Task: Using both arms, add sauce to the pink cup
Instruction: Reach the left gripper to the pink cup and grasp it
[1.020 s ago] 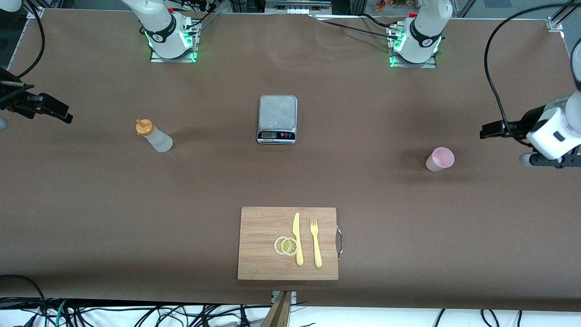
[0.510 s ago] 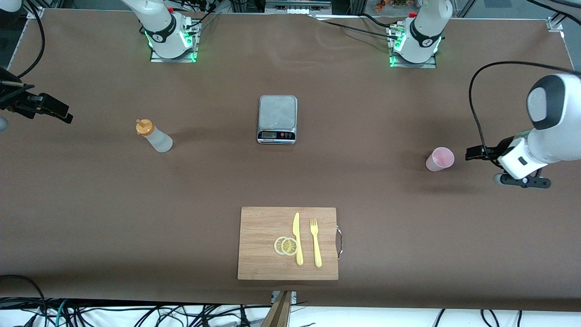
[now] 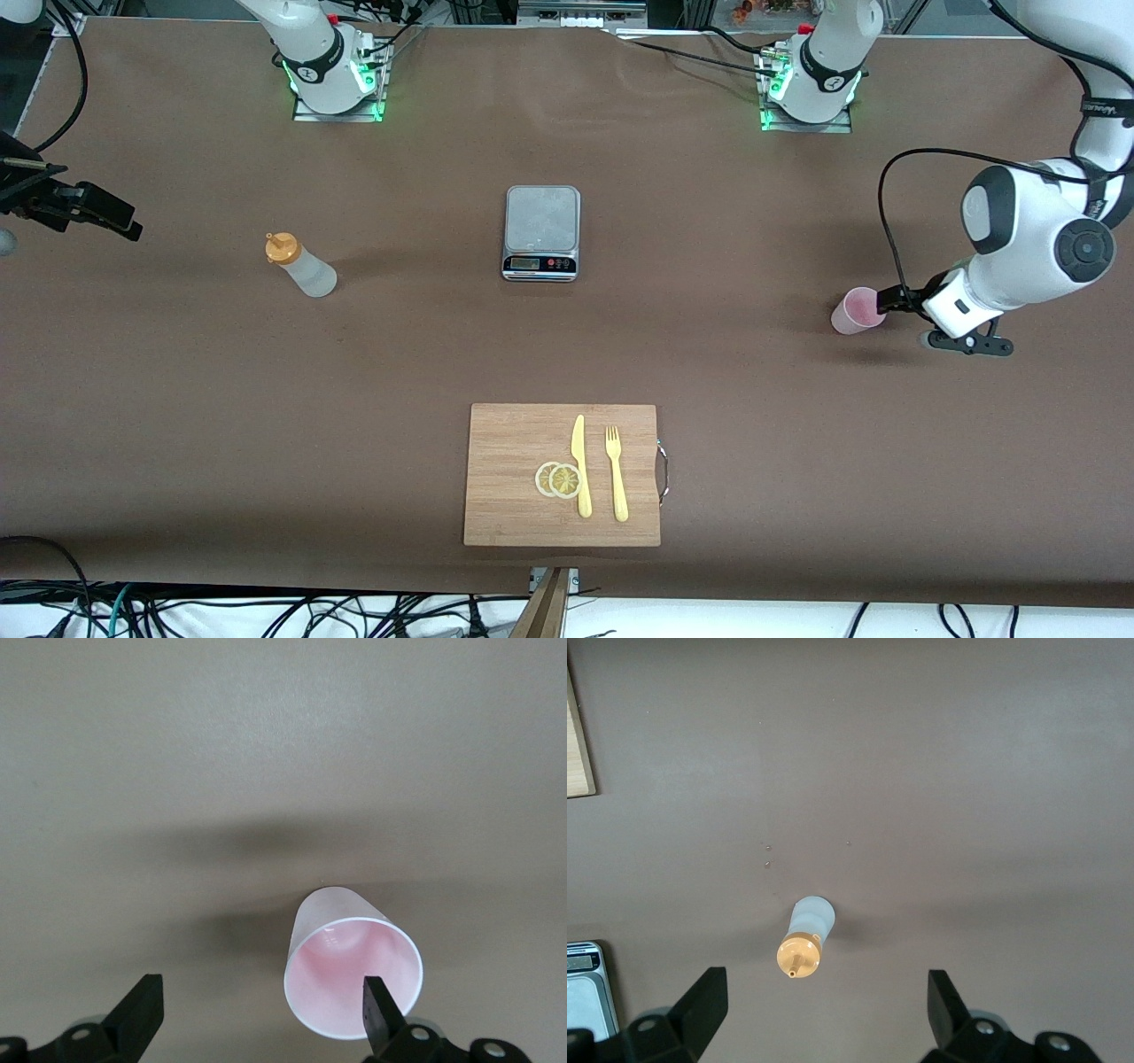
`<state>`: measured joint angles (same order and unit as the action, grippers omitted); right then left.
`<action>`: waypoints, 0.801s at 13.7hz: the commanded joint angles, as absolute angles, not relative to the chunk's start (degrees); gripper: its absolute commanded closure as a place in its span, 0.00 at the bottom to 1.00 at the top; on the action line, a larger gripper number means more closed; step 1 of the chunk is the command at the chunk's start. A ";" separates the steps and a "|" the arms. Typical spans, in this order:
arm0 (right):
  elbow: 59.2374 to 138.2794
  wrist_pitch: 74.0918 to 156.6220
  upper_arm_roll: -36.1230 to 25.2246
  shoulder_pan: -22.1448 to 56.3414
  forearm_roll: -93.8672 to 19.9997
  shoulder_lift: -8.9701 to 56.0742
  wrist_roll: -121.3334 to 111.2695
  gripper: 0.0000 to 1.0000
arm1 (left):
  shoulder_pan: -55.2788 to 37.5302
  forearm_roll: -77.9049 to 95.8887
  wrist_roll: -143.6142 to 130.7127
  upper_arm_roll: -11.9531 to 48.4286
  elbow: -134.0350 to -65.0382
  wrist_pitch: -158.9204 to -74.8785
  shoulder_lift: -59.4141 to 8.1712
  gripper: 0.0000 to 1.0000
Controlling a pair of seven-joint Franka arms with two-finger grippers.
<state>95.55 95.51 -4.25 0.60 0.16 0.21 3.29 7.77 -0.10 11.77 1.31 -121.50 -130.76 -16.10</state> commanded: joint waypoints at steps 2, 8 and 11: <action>95.89 95.19 -4.04 0.26 -0.09 -0.35 2.29 0.00 | 8.09 -0.09 13.01 1.41 -124.80 -135.34 -15.55 0.02; 95.89 95.18 -3.96 0.26 -0.18 -0.35 2.29 0.00 | 8.09 0.00 12.92 1.41 -124.80 -137.55 -17.93 0.09; 95.89 95.10 -3.96 0.26 -0.09 -0.44 2.29 0.00 | 8.09 0.00 12.92 1.41 -124.80 -138.43 -18.89 0.17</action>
<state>95.55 95.51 -4.24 0.60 0.16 0.21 3.29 7.77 -0.10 11.77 1.32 -124.63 -137.33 -18.39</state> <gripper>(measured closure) 0.000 0.093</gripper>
